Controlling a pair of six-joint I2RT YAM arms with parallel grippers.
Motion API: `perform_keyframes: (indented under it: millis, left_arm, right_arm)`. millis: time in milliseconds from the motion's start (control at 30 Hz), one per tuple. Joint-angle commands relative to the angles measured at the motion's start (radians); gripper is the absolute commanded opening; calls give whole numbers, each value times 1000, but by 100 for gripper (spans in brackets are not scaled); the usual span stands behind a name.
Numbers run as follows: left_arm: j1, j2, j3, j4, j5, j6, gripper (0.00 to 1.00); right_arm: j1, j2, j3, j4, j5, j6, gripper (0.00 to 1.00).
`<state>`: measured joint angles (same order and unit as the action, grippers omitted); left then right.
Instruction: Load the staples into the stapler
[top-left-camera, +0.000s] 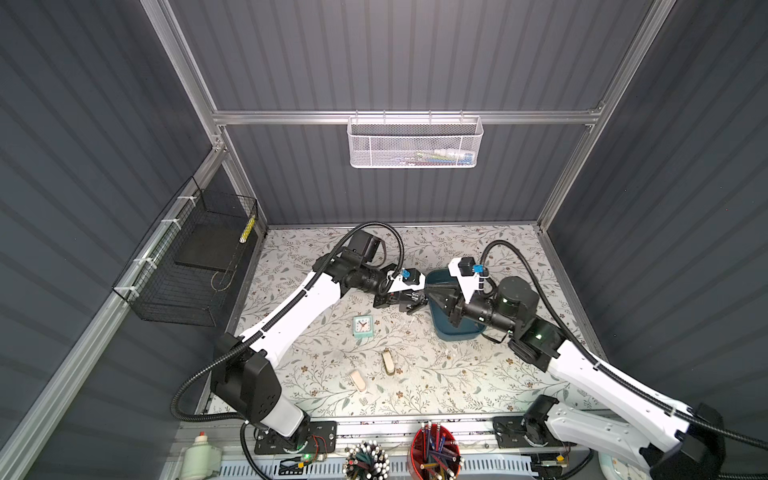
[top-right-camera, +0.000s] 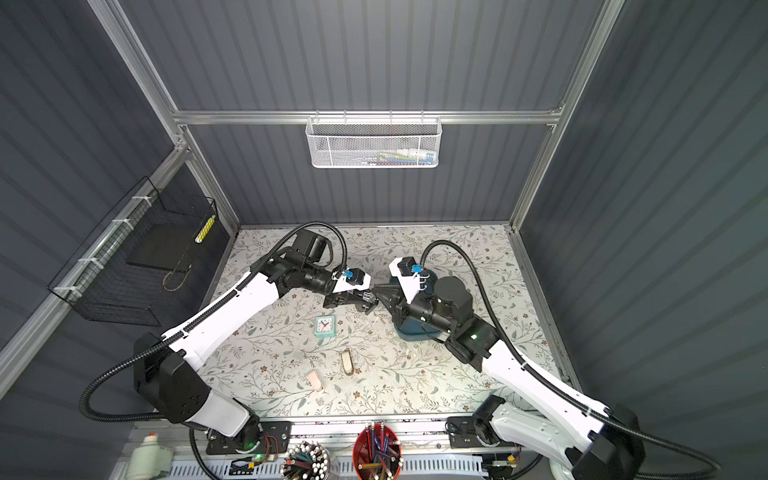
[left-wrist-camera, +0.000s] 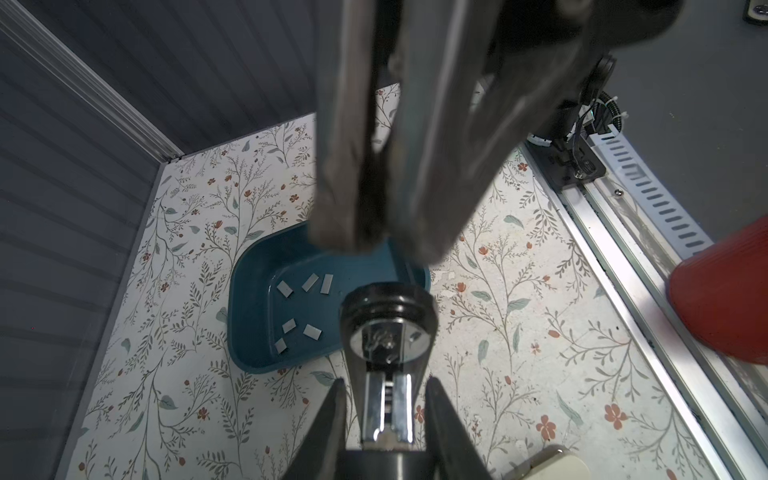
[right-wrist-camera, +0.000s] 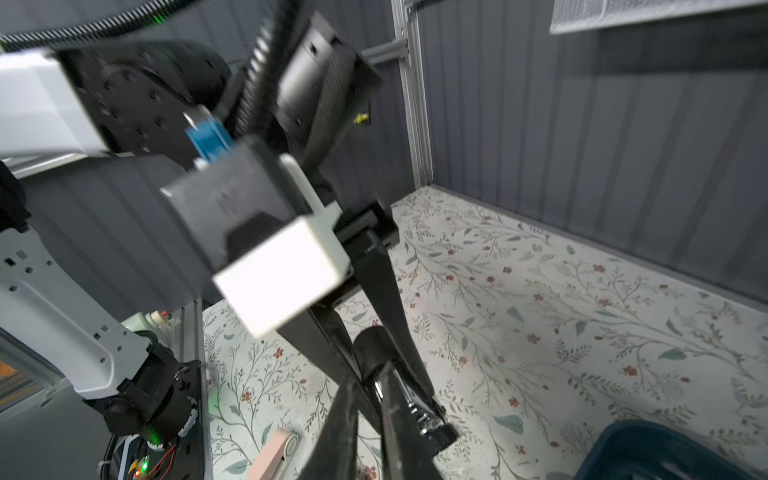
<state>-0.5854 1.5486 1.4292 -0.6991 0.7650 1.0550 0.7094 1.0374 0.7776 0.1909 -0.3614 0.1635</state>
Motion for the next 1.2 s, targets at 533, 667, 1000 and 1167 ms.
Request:
perform_keyframes:
  millis: [533, 667, 1000, 1167]
  left_arm:
    - [9, -55, 44, -53, 113, 82, 0]
    - [9, -62, 30, -60, 114, 92, 0]
    - [8, -48, -6, 55, -84, -9, 0]
    - [7, -62, -44, 79, -74, -19, 0]
  right_arm:
    - [7, 205, -135, -61, 277, 30, 13]
    - [-20, 190, -140, -57, 288, 67, 13]
    - [-20, -137, -146, -59, 209, 381, 60]
    - [-15, -143, -107, -71, 220, 510, 57]
